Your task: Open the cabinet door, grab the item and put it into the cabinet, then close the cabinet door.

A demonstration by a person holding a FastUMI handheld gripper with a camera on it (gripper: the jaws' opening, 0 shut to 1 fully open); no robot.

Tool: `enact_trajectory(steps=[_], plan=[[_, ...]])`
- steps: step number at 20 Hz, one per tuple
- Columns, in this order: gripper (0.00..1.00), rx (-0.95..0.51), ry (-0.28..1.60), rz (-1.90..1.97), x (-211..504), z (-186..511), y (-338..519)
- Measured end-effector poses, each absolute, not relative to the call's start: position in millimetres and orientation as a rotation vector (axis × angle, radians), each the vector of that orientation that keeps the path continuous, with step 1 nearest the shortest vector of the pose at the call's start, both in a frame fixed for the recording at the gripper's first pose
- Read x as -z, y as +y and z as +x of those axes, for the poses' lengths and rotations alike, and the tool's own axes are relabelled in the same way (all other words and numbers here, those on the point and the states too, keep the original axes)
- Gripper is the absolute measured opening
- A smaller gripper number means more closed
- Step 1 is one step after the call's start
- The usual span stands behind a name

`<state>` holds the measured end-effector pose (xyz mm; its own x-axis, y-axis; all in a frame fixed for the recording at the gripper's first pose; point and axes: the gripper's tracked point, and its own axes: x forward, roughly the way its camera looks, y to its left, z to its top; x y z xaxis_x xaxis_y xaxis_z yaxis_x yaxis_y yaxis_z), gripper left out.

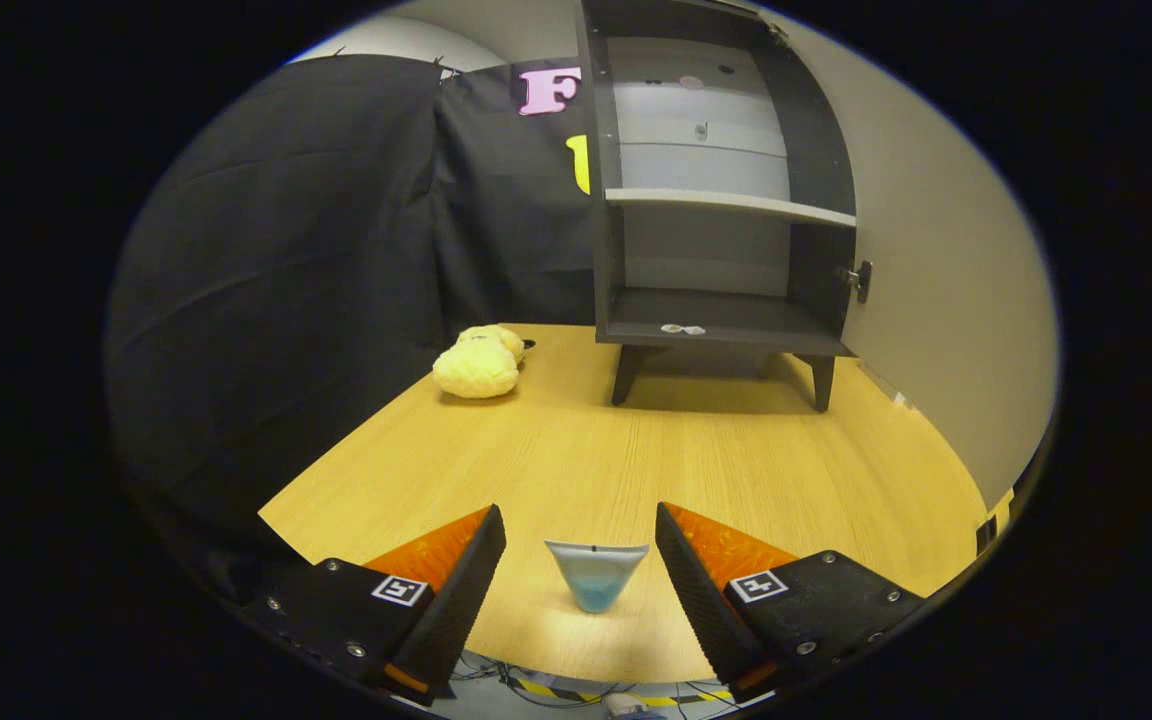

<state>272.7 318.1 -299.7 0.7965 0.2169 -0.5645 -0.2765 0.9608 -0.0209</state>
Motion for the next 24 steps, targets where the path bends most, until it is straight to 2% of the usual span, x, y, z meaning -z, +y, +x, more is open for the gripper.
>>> enact_trajectory(steps=[3, 7, 9, 10, 15, 24], plan=[[0.93, -0.243, 0.669, -0.104, 329.2, 264.9, 314.1], [0.84, -0.216, 0.748, -0.093, 358.5, 257.4, 308.9], [0.74, -0.206, 0.748, -0.116, 361.2, 260.4, 303.7], [0.52, -0.212, 0.753, -0.13, 359.5, 260.4, 303.1], [0.5, -0.246, 0.731, -0.142, 336.7, 268.7, 305.7], [0.5, -0.231, 0.641, -0.136, 242.6, 326.6, 289.2]])
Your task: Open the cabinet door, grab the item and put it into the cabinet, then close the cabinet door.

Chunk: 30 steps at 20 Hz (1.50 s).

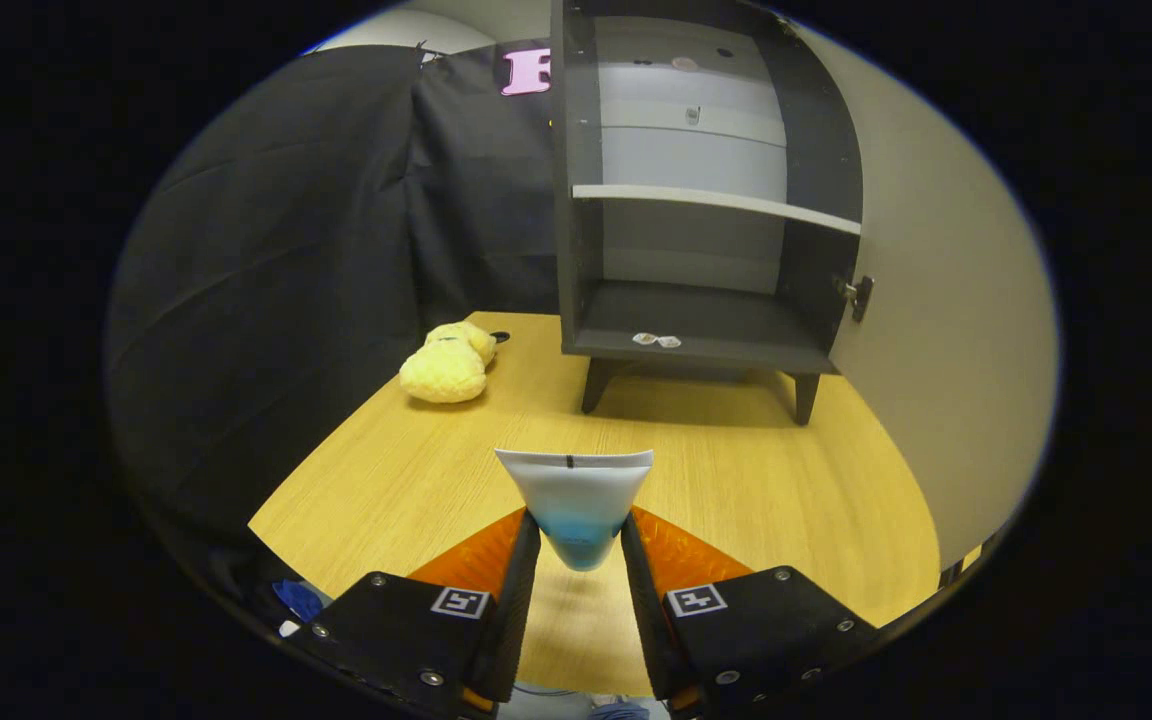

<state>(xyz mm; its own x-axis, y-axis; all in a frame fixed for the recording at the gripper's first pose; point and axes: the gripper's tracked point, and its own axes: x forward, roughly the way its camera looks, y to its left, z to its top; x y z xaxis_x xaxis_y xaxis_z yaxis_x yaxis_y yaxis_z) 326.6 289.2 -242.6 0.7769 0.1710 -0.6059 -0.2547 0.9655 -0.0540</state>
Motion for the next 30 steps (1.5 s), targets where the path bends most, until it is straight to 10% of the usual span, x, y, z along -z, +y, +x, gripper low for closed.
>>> enact_trajectory(steps=[30], plan=[[0.5, -0.16, 0.38, -0.011, 13.0, 614.1, 255.0]])
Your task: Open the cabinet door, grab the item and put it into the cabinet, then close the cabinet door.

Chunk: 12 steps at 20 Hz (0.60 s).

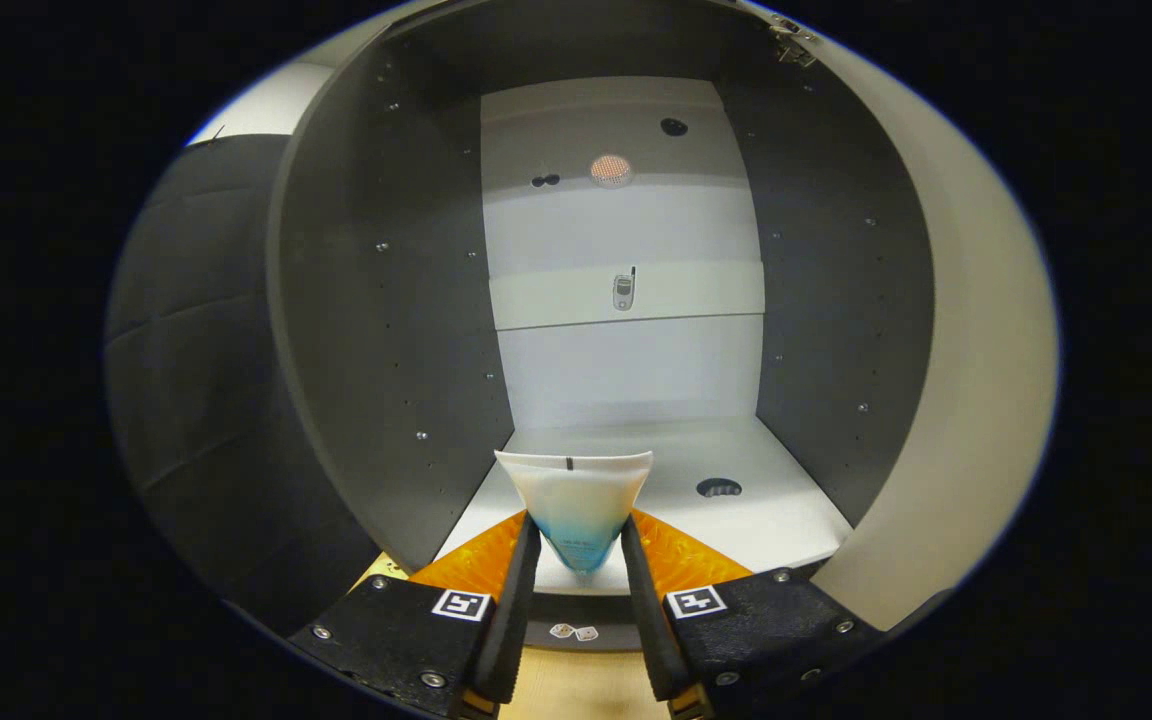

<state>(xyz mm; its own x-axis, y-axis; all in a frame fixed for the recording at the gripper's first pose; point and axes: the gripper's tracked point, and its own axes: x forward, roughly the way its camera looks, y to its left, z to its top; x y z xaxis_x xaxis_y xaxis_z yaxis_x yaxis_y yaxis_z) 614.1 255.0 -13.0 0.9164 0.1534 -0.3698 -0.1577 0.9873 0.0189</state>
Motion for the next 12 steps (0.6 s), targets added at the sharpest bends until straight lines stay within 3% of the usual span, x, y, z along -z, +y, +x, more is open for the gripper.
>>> enact_trajectory(steps=[12], plan=[[0.54, -0.128, 0.477, 0.006, 48.9, 656.6, 256.0]])
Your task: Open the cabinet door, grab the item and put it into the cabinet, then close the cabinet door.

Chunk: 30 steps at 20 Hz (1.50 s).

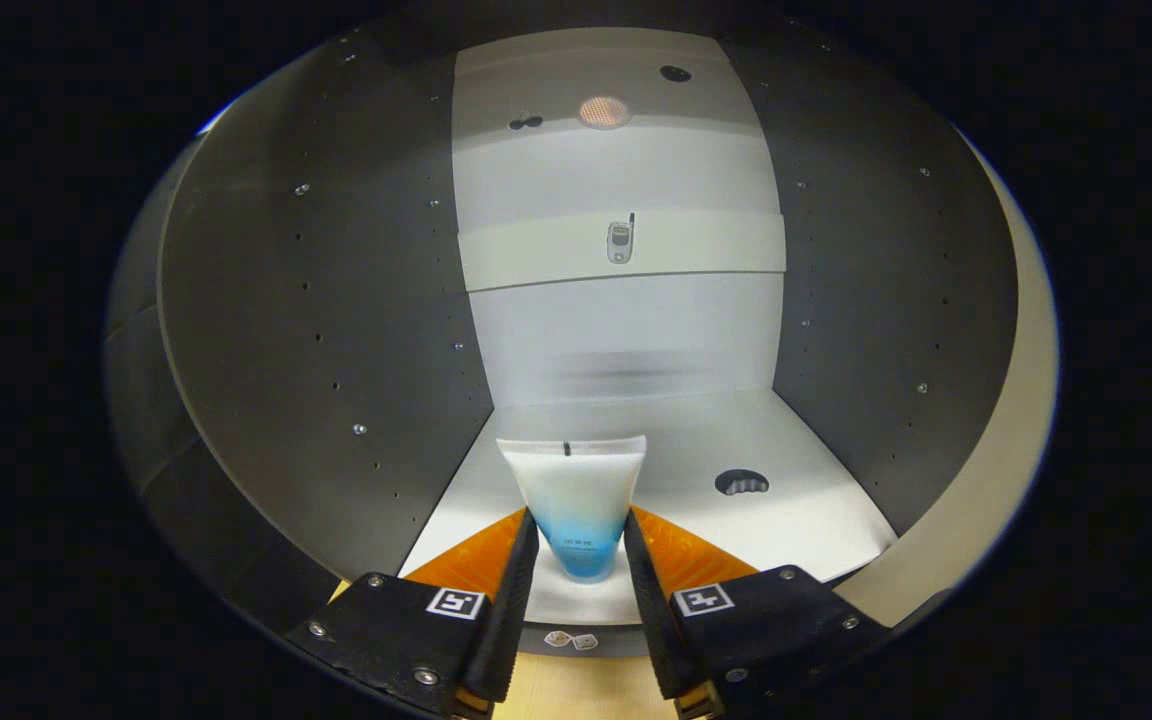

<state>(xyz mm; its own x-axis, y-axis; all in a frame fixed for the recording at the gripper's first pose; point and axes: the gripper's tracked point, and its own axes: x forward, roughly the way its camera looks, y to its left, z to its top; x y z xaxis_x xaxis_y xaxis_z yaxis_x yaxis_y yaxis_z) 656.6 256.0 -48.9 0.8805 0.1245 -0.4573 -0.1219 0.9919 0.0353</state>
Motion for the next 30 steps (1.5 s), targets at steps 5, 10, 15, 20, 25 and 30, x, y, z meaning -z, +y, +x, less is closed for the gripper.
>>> enact_trajectory(steps=[5, 10, 15, 20, 25, 30], plan=[[0.68, -0.122, 0.452, -0.016, 45.6, 652.0, 252.0], [0.94, -0.117, 0.371, -0.013, 20.8, 627.8, 244.0], [0.94, -0.127, 0.272, -0.021, -13.5, 579.5, 239.0], [0.93, -0.124, 0.194, -0.049, -36.2, 521.3, 231.0], [0.93, -0.106, 0.152, -0.02, -41.1, 471.3, 218.0], [0.94, -0.102, 0.154, -0.019, -33.7, 424.6, 204.5]])
